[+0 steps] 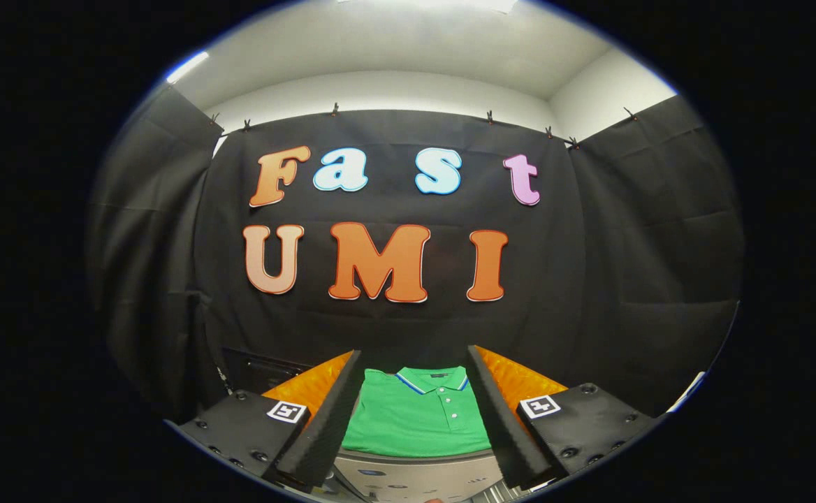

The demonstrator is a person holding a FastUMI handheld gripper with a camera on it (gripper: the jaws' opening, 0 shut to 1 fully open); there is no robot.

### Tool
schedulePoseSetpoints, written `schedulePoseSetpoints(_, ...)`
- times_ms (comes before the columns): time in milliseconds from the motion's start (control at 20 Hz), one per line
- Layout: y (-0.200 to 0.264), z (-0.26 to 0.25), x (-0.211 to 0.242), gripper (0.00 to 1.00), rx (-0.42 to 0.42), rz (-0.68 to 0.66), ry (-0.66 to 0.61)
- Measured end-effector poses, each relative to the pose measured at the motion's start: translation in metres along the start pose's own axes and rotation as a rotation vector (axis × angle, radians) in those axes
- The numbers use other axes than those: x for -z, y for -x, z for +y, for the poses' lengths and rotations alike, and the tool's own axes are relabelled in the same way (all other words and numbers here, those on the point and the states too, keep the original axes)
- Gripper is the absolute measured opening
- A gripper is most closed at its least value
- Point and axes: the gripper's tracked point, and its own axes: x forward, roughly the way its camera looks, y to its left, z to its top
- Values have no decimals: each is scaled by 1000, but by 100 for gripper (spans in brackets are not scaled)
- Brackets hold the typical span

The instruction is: Put the clothes into the washing machine and then close the washing machine lid.

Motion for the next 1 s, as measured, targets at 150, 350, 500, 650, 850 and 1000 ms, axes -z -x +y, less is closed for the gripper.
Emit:
schedulePoseSetpoints(150,-32,-15,17,95,-1,36,14)
schedulePoseSetpoints(350,-78,-32,41,95,-21,71,-16)
schedulePoseSetpoints(500,-110,-45,65,96,-19,117,-2)
schedulePoseSetpoints(650,-138,-50,98,96,-36,196,-14)
schedulePoseSetpoints(850,-171,-55,143,96,-45,315,-28)
schedulePoseSetpoints(1000,-187,-59,173,96,-45,393,-61)
